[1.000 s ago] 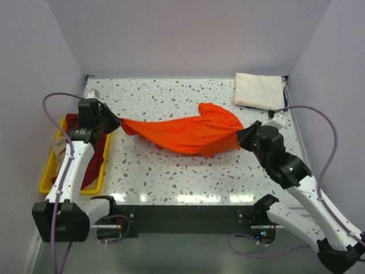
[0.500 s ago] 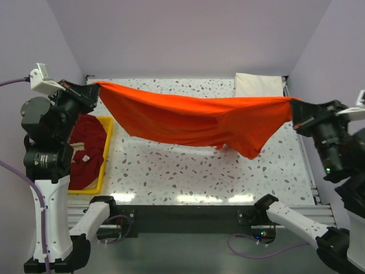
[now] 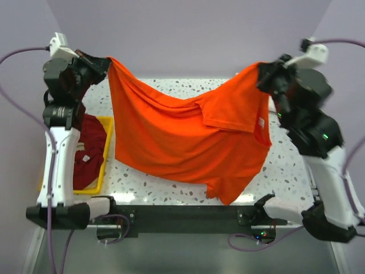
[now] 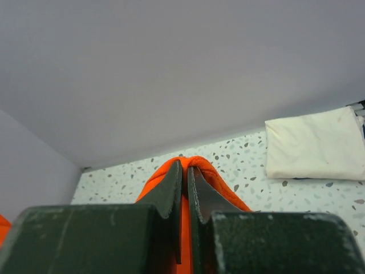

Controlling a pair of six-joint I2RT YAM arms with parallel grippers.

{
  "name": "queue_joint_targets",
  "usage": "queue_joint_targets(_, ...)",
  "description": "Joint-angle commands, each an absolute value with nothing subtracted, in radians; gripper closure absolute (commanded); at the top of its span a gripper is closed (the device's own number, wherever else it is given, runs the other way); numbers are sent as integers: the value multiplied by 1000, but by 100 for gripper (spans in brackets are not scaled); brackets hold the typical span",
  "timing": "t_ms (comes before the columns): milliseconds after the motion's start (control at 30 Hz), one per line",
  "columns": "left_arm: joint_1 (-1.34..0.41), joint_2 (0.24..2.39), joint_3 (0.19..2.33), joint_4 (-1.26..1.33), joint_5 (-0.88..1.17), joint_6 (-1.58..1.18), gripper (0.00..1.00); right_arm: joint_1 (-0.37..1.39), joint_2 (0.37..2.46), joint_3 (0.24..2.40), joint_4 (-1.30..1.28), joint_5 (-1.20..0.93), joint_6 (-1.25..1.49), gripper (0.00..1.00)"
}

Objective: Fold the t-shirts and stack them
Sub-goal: Flatten the tshirt out

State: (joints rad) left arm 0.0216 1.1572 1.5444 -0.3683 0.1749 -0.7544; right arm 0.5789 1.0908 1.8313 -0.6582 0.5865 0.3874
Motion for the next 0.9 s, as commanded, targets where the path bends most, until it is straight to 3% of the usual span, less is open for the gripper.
queue_joint_targets(0,31,1315,1569,-191,207,-785,100,516,1283,1857,-467,519,337,100)
queue_joint_targets(200,75,1626,1876,-179,268,-794,100,259,1650,2161,-431,81,540,100)
queue_joint_targets(333,127,1762,2139,-219,340,-834,100,178,1802,2447,-469,-33,632,100)
queue_joint_targets(400,155,1767,2163,-224,359,-842,100,124,1809,2470,-469,-70,664,100)
queue_joint_targets(500,169,1698,2042,-218,348,-831,100,69,1729,2322,-420,-141,722,100)
queue_joint_targets(667,175,1519,1746,-195,333,-821,100,22,1487,1840,-353,-176,727,100)
queue_joint_targets(733,173,1429,1480,-160,327,-827,100,3,1392,1624,-353,-195,718,100)
queue_joint_targets(867,166,1310,1232,-141,341,-821,100,-55,1277,1297,-379,-218,692,100)
